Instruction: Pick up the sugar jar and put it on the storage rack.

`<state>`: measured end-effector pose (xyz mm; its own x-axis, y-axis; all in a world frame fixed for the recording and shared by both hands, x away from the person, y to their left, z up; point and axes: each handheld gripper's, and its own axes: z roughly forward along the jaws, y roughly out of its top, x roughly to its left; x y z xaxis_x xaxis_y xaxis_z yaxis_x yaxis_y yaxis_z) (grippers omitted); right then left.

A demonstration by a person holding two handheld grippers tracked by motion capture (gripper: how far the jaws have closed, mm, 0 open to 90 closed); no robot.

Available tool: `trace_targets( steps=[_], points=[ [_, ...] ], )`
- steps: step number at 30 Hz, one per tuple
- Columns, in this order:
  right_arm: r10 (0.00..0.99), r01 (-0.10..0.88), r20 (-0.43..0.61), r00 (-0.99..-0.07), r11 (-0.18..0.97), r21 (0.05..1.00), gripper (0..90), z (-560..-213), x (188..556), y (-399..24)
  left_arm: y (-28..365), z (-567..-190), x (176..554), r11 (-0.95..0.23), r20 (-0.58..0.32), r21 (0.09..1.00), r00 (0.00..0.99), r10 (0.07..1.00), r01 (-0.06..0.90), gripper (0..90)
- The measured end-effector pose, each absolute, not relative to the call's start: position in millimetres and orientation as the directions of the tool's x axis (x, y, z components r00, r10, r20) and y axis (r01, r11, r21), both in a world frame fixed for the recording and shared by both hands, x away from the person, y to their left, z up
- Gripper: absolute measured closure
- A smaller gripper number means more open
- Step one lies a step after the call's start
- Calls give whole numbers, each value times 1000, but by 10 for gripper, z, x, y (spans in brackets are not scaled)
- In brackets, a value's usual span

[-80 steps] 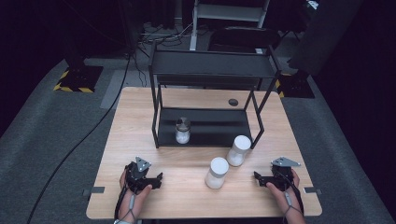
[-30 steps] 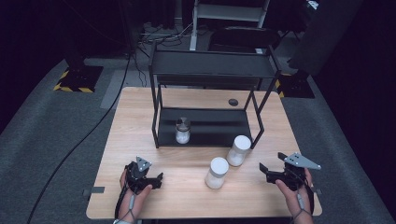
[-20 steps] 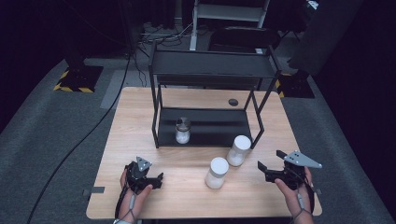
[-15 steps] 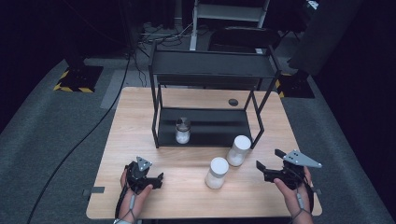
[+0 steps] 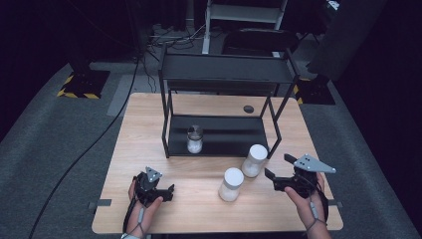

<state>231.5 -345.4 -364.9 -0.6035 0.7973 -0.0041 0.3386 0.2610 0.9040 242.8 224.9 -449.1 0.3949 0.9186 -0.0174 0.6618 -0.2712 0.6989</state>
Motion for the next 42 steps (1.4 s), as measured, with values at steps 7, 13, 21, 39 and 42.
trace_targets(
  steps=[7, 13, 21, 39, 42],
  points=[
    [776, 320, -14, -631, 277, 906, 75, -3600, 2335, -3332, 2248, -4491, 2428, -272, -17, 699, 395, 919, 662, 35],
    [755, 306, -17, -655, 286, 908, 75, -3568, 2350, -3230, 2248, -4490, 2429, -272, -17, 698, 395, 919, 662, 34],
    [736, 300, -9, -676, 287, 910, 76, -3559, 2363, -3139, 2249, -4491, 2429, -272, -17, 699, 395, 918, 662, 34],
    [684, 309, 22, -729, 301, 902, 76, -3675, 2405, -2891, 2248, -4491, 2429, -272, -17, 698, 395, 918, 662, 34],
    [676, 311, 26, -736, 304, 900, 76, -3698, 2406, -2858, 2249, -4491, 2429, -272, -17, 699, 396, 918, 661, 34]
  ],
)
